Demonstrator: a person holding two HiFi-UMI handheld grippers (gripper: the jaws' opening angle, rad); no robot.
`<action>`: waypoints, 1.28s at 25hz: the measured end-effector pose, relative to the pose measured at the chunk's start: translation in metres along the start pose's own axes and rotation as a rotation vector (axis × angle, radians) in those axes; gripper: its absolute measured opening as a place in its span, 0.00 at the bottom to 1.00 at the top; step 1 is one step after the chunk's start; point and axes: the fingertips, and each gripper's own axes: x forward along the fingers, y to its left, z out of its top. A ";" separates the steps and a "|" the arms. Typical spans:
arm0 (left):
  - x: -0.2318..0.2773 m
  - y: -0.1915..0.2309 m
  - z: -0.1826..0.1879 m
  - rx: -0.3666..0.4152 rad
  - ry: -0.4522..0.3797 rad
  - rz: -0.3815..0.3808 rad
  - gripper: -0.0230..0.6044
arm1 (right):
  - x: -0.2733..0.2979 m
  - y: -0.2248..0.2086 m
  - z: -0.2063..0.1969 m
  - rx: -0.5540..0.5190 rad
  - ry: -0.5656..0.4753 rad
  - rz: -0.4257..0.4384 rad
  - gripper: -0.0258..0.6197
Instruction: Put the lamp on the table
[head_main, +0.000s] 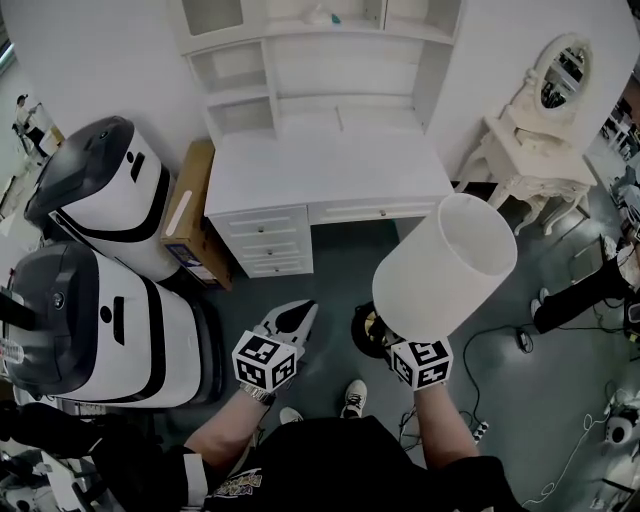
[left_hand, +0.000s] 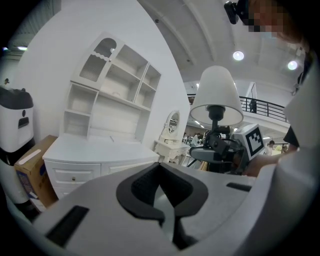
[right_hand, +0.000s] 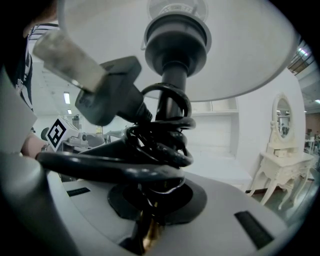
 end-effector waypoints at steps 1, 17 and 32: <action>0.006 0.001 0.001 -0.001 0.000 0.004 0.04 | 0.002 -0.006 0.001 0.000 -0.002 0.002 0.14; 0.086 -0.017 0.013 -0.014 0.001 0.093 0.04 | 0.012 -0.100 0.004 -0.033 -0.018 0.071 0.14; 0.081 0.053 0.031 -0.032 -0.001 0.133 0.04 | 0.081 -0.099 0.025 -0.027 -0.018 0.067 0.14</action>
